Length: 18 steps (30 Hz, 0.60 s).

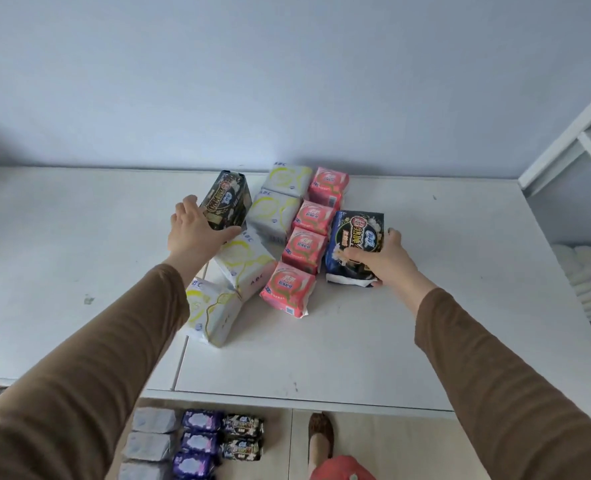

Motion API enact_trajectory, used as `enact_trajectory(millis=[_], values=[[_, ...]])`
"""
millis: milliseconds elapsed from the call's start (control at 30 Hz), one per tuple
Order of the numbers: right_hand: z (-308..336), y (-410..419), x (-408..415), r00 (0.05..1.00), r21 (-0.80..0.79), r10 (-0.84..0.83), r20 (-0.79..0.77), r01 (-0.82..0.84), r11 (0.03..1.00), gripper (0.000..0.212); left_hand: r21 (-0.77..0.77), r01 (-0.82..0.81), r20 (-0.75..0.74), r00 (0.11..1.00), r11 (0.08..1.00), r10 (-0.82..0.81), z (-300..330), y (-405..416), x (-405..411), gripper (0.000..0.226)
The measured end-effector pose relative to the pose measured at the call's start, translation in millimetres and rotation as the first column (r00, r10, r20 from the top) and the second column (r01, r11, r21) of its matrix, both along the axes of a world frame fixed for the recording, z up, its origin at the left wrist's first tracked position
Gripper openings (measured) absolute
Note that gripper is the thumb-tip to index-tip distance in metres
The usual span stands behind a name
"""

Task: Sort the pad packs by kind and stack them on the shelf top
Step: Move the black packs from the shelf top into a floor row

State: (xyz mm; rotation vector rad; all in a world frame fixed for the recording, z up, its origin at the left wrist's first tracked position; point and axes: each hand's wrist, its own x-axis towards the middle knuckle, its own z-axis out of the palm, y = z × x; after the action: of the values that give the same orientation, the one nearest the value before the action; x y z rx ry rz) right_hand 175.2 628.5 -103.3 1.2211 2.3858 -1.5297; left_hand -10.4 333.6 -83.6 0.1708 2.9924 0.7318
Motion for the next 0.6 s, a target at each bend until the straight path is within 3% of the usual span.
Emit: enact_trajectory(millis=[67, 133, 233, 300, 467, 600], values=[[-2.7, 3.7, -2.0, 0.998, -0.09, -0.056, 0.003, 0.056, 0.994, 0.103, 0.076, -0.061, 0.037, 0.998, 0.995, 0.058, -6.8, -5.0, -8.4, 0.073], [-6.8, 4.3, -2.7, 0.995, -0.167, -0.095, 0.003, 0.094, 0.981, 0.086, 0.188, -0.108, 0.058, 0.993, 0.976, 0.098, -8.8, -15.4, -15.1, 0.057], [-7.3, -3.3, 3.1, 0.988, -0.24, -0.153, -0.029, 0.142, 0.96, 0.053, 0.282, -0.13, 0.04, 0.991, 0.95, 0.124, -3.4, -34.9, -19.0, 0.048], [-4.9, -13.3, 11.1, 0.977, -0.24, -0.205, -0.057, 0.186, 0.953, 0.05, 0.306, -0.111, 0.022, 0.994, 0.946, 0.11, 3.3, -49.6, -15.0, 0.045], [11.0, -55.1, 50.7, 0.901, -0.187, -0.386, -0.199, 0.351, 0.917, 0.065, 0.095, -0.001, -0.142, 0.99, 0.996, 0.015, 17.7, -107.1, 17.5, 0.037], [28.3, -109.7, 93.1, 0.821, -0.267, -0.46, -0.337, 0.385, 0.883, 0.067, -0.025, 0.052, -0.266, 0.962, 0.998, -0.056, 2.7, -186.9, 54.5, 0.039]])
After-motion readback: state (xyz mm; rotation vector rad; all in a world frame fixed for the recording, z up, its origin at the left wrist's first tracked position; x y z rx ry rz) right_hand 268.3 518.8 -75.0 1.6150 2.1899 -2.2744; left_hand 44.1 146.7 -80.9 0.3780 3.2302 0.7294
